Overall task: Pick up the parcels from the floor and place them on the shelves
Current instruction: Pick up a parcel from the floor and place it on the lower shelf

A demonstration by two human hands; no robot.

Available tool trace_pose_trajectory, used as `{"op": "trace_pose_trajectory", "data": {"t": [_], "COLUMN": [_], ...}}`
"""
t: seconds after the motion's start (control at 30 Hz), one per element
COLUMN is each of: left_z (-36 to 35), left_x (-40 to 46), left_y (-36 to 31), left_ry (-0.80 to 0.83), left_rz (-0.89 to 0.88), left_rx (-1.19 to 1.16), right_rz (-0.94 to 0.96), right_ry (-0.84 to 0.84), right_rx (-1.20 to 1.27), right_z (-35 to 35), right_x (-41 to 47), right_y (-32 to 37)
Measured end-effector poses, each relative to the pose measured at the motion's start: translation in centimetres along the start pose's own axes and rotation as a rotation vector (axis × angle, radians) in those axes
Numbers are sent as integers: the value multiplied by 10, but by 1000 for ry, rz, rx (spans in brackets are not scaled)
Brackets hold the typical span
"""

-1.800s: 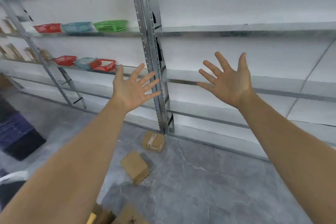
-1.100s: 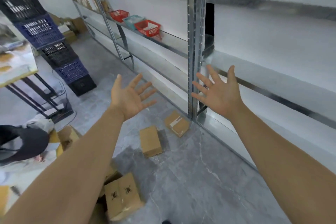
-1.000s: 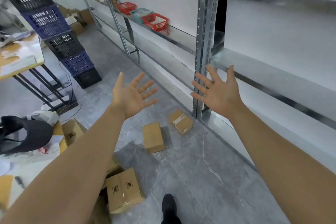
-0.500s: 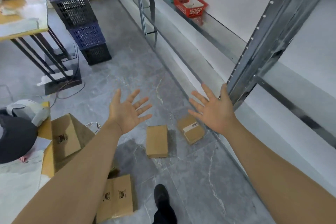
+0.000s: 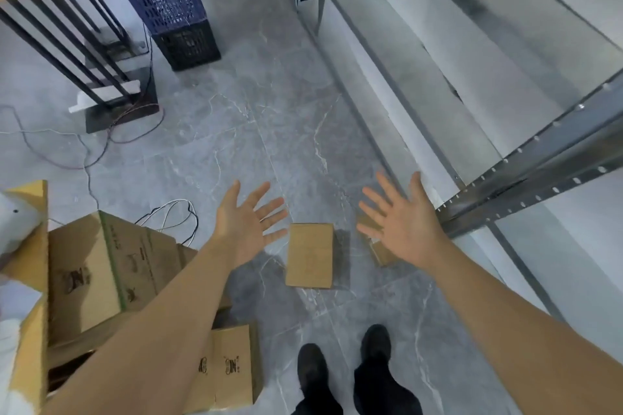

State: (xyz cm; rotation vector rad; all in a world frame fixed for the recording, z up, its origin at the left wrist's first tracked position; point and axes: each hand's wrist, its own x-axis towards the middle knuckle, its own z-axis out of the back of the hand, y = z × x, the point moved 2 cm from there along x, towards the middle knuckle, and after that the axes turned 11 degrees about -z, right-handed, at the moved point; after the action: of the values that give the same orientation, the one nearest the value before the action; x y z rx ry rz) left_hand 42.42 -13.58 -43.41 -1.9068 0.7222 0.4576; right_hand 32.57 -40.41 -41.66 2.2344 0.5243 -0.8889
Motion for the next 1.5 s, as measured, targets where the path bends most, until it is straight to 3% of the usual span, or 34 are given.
{"op": "trace_pose_trajectory", "data": {"t": [0.47, 0.7, 0.93, 1.3, 1.4, 1.5], "left_z": [120, 170, 184, 192, 198, 186], "left_x": [170, 245, 290, 327, 332, 325], "left_y": [180, 256, 301, 338, 340, 333], "left_ry": [-221, -332, -320, -134, -150, -166], "left_rz": [57, 84, 174, 385, 374, 253], "left_rx": [225, 498, 589, 780, 744, 702], "right_rz": [-232, -299, -431, -502, -457, -388], "right_ry": [-135, -227, -262, -231, -240, -287], "right_rx": [-198, -322, -453, -389, -411, -443], "right_z": [153, 200, 244, 267, 261, 253], "right_x": [246, 333, 390, 439, 440, 436], "right_y": [-111, -175, -204, -249, -251, -240]}}
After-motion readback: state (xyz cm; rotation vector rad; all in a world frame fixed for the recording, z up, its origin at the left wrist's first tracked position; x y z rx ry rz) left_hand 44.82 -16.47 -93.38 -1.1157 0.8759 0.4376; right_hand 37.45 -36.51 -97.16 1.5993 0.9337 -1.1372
